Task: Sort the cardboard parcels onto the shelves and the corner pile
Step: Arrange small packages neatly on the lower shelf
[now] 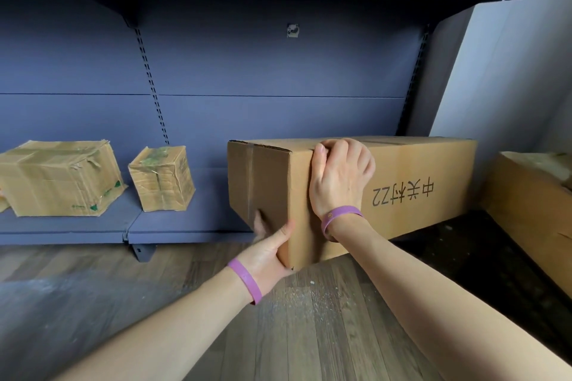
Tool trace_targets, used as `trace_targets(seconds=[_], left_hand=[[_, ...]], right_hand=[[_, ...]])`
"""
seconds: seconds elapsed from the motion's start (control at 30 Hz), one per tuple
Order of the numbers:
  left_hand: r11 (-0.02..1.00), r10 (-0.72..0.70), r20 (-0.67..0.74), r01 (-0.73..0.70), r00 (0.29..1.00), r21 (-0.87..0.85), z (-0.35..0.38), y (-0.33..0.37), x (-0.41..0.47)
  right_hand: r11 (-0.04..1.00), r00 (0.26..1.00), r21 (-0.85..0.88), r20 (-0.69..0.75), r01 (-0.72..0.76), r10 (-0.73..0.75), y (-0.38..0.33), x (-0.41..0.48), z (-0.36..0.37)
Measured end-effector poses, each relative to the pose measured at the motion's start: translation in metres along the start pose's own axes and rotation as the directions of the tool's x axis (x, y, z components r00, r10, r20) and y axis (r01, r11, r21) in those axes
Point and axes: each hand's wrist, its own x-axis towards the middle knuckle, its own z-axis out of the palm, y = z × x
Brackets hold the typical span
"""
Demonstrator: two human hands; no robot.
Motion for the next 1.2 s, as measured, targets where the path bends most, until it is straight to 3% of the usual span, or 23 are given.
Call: trace_targets(seconds=[0.27, 0.37, 0.47, 0.63, 0.77, 1.2], left_hand=[[0.990, 0.079, -0.101, -0.065, 0.992, 0.126, -0.026, 0.000, 0.005], [0.982, 0.088, -0.075, -0.074, 0.993, 0.171, -0.044, 0.012, 0.007], [0.972, 0.088, -0.045, -0.076, 0.995, 0.221, -0.062, 0.026, 0.011], [0.957, 0.109, -0.049, -0.091, 0.993, 0.275, -0.081, 0.052, 0.016], [0.955, 0.121, -0.060, -0.100, 0.991, 0.279, -0.096, 0.062, 0.021], [0.970, 0.190, -0.213, -0.148, 0.959, 0.195, -0.125, 0.065, 0.036]], right_hand=[[0.993, 0.985, 0.027, 0.121, 0.118, -0.120, -0.012, -0.012, 0.015], [0.982, 0.961, 0.070, 0.202, 0.177, -0.188, 0.000, -0.011, 0.012], [0.985, 0.960, 0.078, 0.228, 0.152, -0.166, 0.023, -0.003, 0.007], [0.993, 0.940, -0.057, 0.319, -0.107, 0.120, 0.076, 0.022, -0.012], [0.964, 0.924, -0.152, 0.284, -0.218, 0.254, 0.119, 0.031, -0.025], [0.807, 0.786, -0.018, 0.216, -0.591, 0.580, 0.192, 0.051, -0.041]])
